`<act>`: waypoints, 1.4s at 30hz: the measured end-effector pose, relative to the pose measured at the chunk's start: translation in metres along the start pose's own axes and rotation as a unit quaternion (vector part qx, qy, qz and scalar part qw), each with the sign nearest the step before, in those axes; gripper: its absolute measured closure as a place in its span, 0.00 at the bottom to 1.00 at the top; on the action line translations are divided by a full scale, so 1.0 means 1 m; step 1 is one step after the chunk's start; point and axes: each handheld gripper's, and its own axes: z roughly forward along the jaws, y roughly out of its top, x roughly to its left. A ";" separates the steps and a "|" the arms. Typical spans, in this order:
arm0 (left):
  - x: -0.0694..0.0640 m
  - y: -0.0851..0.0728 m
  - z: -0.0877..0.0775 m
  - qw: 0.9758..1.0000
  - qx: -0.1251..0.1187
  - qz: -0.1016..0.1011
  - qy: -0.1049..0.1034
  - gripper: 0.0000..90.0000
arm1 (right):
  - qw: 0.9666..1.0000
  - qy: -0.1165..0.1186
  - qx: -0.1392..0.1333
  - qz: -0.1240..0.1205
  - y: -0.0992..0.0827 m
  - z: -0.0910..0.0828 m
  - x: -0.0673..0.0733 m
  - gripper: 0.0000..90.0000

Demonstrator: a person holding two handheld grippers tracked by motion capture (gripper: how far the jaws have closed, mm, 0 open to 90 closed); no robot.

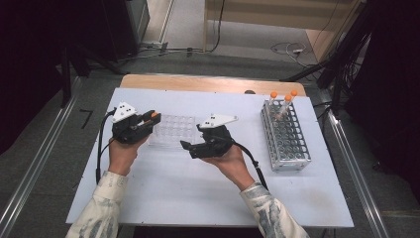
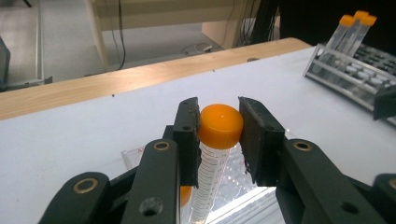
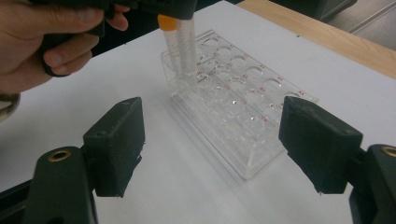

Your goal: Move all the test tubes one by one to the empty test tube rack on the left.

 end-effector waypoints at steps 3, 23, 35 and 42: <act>-0.001 -0.004 0.003 1.000 0.010 0.004 0.004 0.76 | 1.000 -0.001 0.001 0.000 0.000 -0.001 0.000 0.23; -0.004 0.001 -0.003 0.999 -0.009 -0.042 0.001 0.36 | 0.999 -0.034 0.003 0.031 -0.008 -0.007 -0.021 0.23; -0.003 0.003 -0.004 0.998 -0.011 -0.059 -0.002 0.33 | 0.996 -0.076 0.006 0.054 -0.014 -0.029 -0.046 0.23; -0.003 0.003 -0.005 0.998 -0.012 -0.057 0.000 0.33 | 0.991 -0.108 0.003 0.072 -0.018 -0.049 -0.068 0.23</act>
